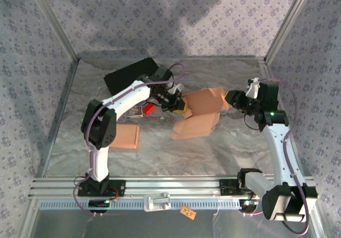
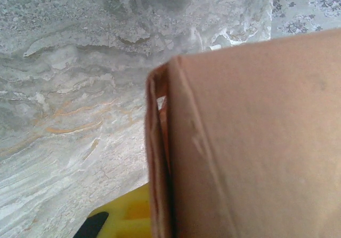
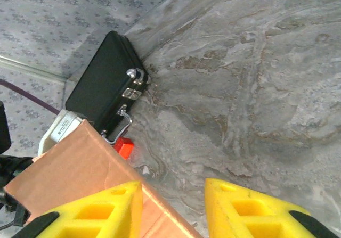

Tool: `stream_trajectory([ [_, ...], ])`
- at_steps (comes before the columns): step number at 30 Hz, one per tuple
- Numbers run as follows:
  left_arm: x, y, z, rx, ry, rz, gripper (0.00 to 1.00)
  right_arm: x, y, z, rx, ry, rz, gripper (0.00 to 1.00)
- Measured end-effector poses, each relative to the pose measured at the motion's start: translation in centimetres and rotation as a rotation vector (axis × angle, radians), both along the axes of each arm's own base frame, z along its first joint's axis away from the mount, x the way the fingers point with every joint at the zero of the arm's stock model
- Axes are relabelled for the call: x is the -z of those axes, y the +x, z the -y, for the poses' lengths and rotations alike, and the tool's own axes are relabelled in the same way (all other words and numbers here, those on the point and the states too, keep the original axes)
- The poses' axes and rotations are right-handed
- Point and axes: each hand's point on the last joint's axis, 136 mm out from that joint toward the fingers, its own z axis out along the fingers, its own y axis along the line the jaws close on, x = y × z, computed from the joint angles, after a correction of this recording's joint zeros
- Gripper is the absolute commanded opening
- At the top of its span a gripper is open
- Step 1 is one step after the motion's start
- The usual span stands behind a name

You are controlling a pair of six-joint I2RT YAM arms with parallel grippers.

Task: Fold the paper box

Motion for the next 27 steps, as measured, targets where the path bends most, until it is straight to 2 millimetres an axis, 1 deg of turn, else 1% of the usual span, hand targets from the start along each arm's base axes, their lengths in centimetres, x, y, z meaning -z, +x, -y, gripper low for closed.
stream_trajectory([
  [3, -0.1, 0.0, 0.0, 0.004, -0.005, -0.001, 0.0, -0.1, 0.5, -0.4, -0.035, 0.021, 0.017, 0.37],
  [7, 0.0, 0.1, -0.2, -0.001, -0.002, -0.004, 0.0, -0.3, 0.5, -1.3, -0.084, 0.055, 0.047, 0.37],
  [17, 0.1, -0.1, -0.4, 0.008, 0.006, -0.008, 0.0, -1.0, -0.2, -2.4, -0.133, 0.097, 0.078, 0.38],
  [22, 0.2, -0.2, -0.4, 0.008, 0.008, -0.01, 0.0, -1.7, -0.6, -2.9, -0.15, 0.115, 0.095, 0.37],
  [27, 0.2, -0.1, -0.5, 0.006, 0.011, -0.008, 0.0, -1.7, -1.0, -3.9, -0.183, 0.136, 0.094, 0.36],
])
